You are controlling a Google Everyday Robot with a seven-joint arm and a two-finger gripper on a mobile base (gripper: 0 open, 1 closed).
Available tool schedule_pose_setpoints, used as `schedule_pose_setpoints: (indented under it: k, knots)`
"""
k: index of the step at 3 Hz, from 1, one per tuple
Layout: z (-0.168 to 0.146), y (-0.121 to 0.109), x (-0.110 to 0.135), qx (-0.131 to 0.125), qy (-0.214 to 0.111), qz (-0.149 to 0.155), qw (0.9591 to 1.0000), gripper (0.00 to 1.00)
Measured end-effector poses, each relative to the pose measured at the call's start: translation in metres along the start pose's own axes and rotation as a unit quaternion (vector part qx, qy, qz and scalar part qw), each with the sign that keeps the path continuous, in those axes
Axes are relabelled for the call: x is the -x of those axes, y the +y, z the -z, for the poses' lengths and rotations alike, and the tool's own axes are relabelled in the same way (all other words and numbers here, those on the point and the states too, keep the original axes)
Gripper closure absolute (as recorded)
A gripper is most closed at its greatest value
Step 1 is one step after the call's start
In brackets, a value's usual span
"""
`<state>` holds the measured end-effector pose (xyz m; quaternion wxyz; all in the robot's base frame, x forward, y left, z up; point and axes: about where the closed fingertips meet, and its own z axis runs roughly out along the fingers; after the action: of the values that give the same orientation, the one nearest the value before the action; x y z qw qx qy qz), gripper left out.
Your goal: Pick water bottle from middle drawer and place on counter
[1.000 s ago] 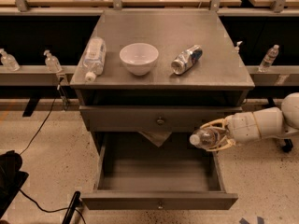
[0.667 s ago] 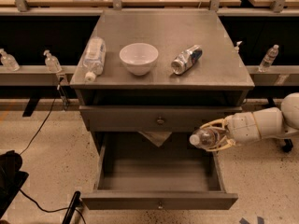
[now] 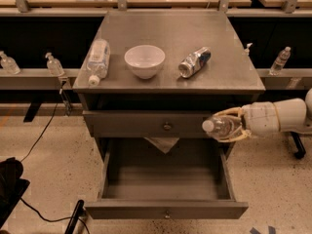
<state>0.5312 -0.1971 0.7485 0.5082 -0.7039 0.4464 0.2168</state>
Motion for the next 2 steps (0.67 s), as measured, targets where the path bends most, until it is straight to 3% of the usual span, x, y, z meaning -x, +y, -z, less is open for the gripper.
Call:
schedule_pose_setpoints:
  k: [1, 2]
  knots:
    - [0.005, -0.029, 0.02, -0.009, -0.038, -0.01, 0.9992, 1.0]
    - [0.006, -0.06, 0.036, -0.003, -0.07, -0.012, 0.9975, 1.0]
